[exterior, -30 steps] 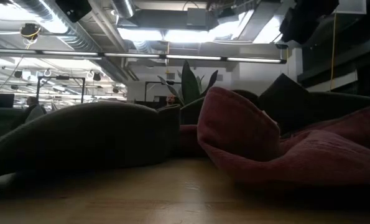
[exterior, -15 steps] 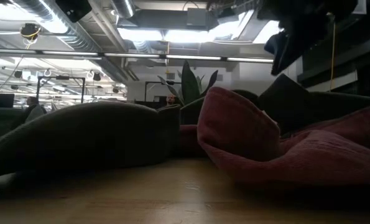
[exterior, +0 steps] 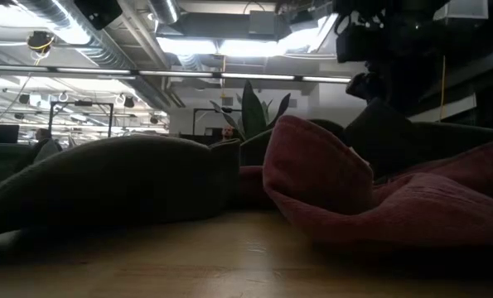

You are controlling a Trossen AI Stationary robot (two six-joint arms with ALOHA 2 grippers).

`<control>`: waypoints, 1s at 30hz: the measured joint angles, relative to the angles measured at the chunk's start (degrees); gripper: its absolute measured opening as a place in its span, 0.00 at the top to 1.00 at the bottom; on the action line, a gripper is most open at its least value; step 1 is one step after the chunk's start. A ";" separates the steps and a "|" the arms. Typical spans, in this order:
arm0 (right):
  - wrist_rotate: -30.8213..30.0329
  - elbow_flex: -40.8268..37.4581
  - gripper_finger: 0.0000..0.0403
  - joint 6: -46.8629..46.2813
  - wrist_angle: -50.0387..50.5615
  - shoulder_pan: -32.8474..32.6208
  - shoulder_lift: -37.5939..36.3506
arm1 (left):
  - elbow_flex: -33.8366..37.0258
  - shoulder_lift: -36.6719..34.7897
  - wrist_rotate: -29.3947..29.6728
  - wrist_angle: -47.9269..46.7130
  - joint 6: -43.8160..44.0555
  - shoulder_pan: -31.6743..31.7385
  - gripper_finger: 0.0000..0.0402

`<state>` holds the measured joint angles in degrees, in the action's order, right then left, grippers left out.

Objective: Pick & Place hat

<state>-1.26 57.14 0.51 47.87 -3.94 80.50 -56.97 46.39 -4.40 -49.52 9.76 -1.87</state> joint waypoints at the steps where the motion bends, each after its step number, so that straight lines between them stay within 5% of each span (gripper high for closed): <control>1: 0.00 0.00 0.60 0.33 -0.01 0.14 0.52 | 0.00 0.00 0.39 0.00 0.01 -0.02 0.71; 7: 0.02 0.00 0.60 1.41 -0.36 1.00 2.55 | 1.31 -0.02 5.82 2.56 -0.02 0.00 0.71; 19: 3.43 0.00 0.62 2.58 -0.45 1.15 3.01 | 4.66 0.02 6.00 4.80 -0.02 0.00 0.71; 30: 3.48 0.00 0.97 2.45 0.64 1.13 3.01 | 4.66 0.00 6.07 4.79 -0.02 -0.01 0.71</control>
<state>2.22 57.14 2.96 48.50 -2.81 83.50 -52.31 46.39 1.67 -44.73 9.74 -1.88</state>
